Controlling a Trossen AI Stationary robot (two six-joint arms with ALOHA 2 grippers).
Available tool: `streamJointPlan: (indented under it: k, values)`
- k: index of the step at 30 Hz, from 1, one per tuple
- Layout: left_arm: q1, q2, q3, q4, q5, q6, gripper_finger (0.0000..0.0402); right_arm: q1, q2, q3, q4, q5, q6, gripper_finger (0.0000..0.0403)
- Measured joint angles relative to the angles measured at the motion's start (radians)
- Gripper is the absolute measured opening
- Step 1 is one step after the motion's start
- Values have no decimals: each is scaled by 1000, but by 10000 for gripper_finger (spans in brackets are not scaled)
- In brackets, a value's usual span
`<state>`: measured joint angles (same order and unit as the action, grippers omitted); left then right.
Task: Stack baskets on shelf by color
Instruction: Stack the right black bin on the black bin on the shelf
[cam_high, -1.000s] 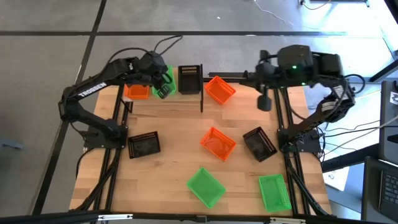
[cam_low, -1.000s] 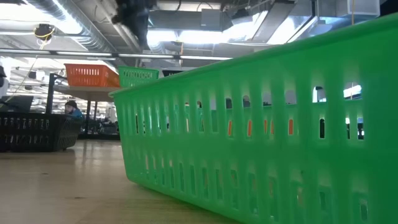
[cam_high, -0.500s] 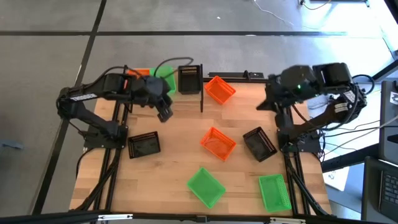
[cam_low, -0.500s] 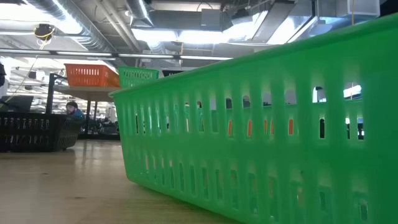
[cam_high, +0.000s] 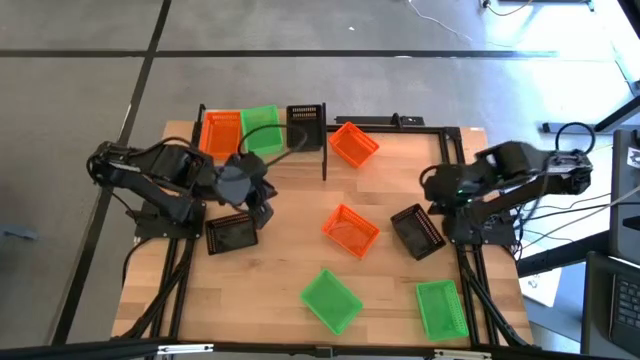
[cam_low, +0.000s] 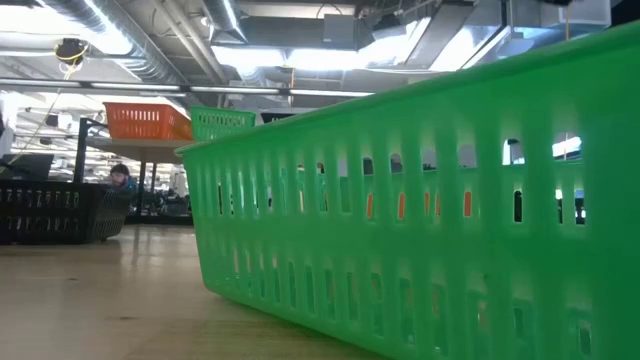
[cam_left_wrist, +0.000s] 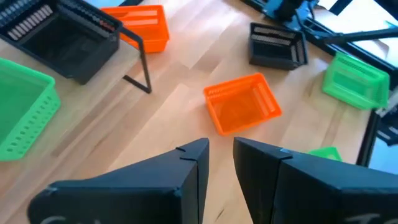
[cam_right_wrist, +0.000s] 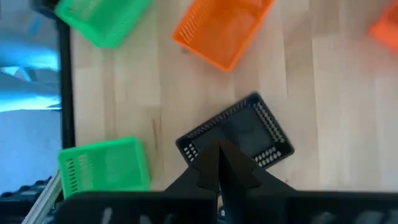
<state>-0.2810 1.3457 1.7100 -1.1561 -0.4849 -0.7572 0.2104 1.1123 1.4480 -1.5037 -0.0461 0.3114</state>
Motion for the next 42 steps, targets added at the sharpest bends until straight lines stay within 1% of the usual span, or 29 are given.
streamJointPlan:
  k: [3, 7, 12, 15, 16, 18, 21, 23, 25, 29, 34, 37, 42]
  values:
    - [-29, 0, 0, -1, -4, 0, 66, -2, 9, -88, 39, -1, -2, 1]
    - [-41, 0, 0, -3, -6, 1, 66, -16, 45, -163, 53, 9, -12, 8]
    - [-40, 0, 0, -5, -5, 6, 66, -42, 105, -220, 95, 13, -33, 49]
    - [-40, 0, 0, -18, -5, 7, 66, -60, 141, -244, 152, -4, 19, 82]
    - [-41, 0, 0, -22, -5, 7, 66, -68, 156, -245, 160, -8, 74, 91]
    - [-41, 0, 0, -26, -5, 8, 66, -87, 183, -245, 161, -29, 245, 105]
    - [-40, 0, 0, -31, -5, 8, 66, -106, 227, -245, 163, -101, 513, 112]
    - [-40, 0, 0, -33, -5, 8, 66, -106, 254, -245, 168, -120, 620, 112]
    - [-40, 0, 0, -35, -5, 8, 66, -105, 285, -245, 188, -125, 679, 112]
    - [-40, 0, 0, -34, -4, 8, 66, -106, 354, -245, 243, -130, 703, 112]
    - [-40, 0, 0, -34, -4, 8, 66, -105, 433, -251, 216, -107, 682, 113]
    - [-41, 0, 0, -34, -4, 8, 66, -108, 448, -308, 257, -105, 679, 113]
    - [-41, 0, 0, -34, -3, 8, 66, -117, 435, -446, 413, -141, 684, 113]
